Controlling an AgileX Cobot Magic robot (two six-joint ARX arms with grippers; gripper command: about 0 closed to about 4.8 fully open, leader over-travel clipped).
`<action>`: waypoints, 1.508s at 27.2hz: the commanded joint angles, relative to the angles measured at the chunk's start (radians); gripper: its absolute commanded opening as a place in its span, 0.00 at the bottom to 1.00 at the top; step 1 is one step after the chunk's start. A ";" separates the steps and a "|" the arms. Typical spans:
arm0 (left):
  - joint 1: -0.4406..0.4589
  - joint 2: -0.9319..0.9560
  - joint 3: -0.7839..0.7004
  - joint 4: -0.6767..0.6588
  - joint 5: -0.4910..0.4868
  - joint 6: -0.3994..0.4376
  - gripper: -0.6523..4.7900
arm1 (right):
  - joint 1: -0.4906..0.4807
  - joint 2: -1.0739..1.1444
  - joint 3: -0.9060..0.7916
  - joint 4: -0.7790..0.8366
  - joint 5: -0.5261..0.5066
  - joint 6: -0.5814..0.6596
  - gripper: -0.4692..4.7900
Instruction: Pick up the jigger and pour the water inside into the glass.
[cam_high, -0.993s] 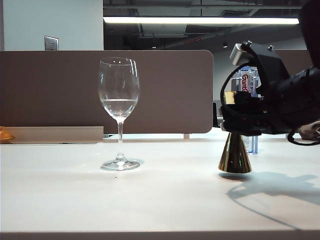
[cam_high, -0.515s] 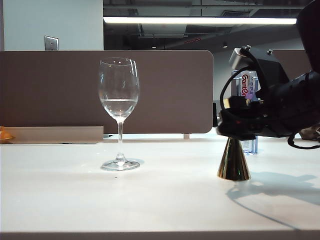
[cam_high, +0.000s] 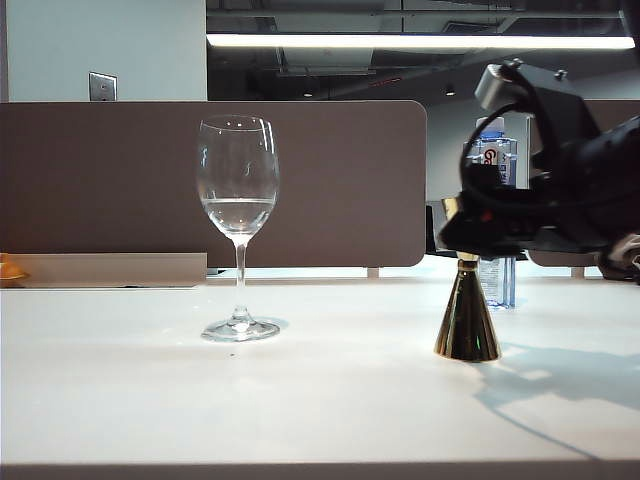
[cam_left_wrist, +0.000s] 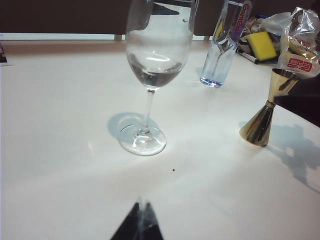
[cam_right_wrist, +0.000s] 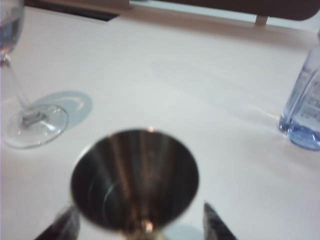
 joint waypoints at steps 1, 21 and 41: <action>0.001 0.001 0.005 0.006 0.002 0.004 0.11 | 0.002 -0.082 -0.034 -0.030 0.000 0.001 0.69; 0.001 0.001 0.005 0.006 0.002 0.004 0.11 | 0.000 -0.950 -0.077 -0.849 0.051 0.000 0.08; 0.001 0.001 0.005 0.006 0.002 0.004 0.11 | -0.002 -1.336 -0.169 -1.085 0.303 0.054 0.08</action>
